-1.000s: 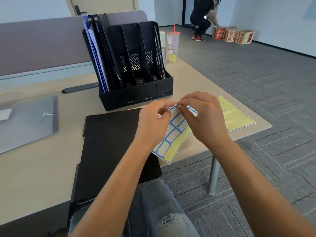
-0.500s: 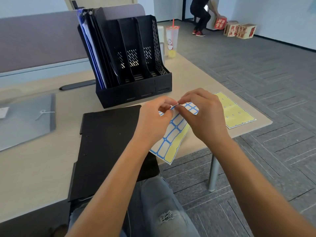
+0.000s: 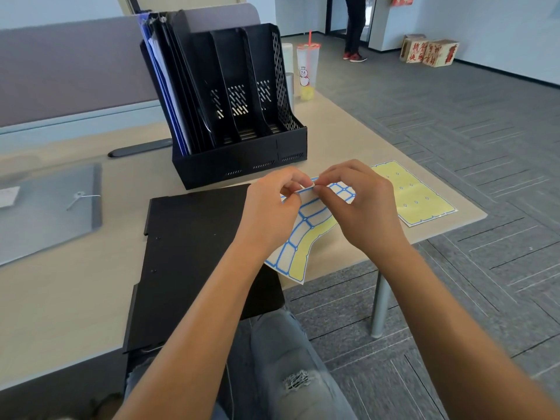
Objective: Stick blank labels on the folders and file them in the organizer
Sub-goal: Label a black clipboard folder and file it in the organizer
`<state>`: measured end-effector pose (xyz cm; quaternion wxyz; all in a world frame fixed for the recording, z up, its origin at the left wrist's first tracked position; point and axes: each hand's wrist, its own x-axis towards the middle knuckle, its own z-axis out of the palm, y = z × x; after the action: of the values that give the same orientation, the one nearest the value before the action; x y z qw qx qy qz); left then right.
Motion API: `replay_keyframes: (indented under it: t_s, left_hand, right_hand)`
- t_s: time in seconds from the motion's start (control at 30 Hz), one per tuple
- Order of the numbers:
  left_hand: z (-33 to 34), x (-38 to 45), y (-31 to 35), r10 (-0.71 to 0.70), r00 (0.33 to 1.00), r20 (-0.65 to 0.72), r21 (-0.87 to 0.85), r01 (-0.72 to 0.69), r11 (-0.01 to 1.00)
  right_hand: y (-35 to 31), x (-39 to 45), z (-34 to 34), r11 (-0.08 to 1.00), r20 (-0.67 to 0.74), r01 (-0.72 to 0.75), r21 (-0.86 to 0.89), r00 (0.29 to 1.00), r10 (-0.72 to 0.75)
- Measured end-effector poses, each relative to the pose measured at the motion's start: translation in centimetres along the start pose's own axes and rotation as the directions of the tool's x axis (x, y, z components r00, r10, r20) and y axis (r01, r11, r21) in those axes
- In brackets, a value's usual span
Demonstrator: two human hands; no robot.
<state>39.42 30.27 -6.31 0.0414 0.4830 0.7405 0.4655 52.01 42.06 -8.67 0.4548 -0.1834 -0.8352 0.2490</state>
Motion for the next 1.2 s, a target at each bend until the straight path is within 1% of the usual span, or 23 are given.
replay_keyframes:
  t_s: [0.23,0.43,0.57,0.7,0.83,0.97,1.1,1.2]
  left_hand:
    - [-0.1,-0.2,-0.3,-0.001,1.000,0.001,0.004,0.001,1.000]
    - [0.2,-0.5,-0.4,-0.025,1.000,-0.007,-0.039,0.025,0.999]
    - [0.2,-0.6,-0.5,-0.021,1.000,-0.011,-0.046,0.020,0.999]
    - [0.0,-0.6,-0.6,-0.038,0.999,-0.030,-0.061,0.036,0.997]
    - [-0.5,-0.9,-1.0,-0.061,0.997,-0.052,-0.059,0.058,0.997]
    - [-0.4,-0.7,-1.5,-0.109,0.991,-0.078,-0.041,0.106,0.994]
    - [0.8,0.6,-1.5,-0.164,0.982,-0.094,-0.036,0.161,0.986]
    - [2.6,2.0,-1.6,-0.163,0.984,-0.072,-0.015,0.162,0.987]
  right_hand:
    - [-0.5,-0.1,0.0,0.994,0.000,-0.091,0.062,0.996,0.092]
    - [-0.8,-0.2,0.5,0.992,-0.071,-0.130,-0.007,0.989,0.129]
    - [-1.2,-0.3,1.0,0.987,-0.079,-0.147,-0.061,0.987,0.142]
    - [-1.7,-0.3,1.3,0.981,-0.087,-0.196,0.009,0.977,0.196]
    - [-1.4,-0.2,1.1,0.941,-0.087,-0.314,0.130,0.941,0.326]
    - [-0.7,0.2,0.8,0.897,-0.097,-0.396,0.194,0.903,0.420]
    - [0.5,0.4,-0.4,0.870,-0.148,-0.452,0.197,0.864,0.482]
    - [1.7,0.5,-1.8,0.858,-0.217,-0.481,0.182,0.831,0.512]
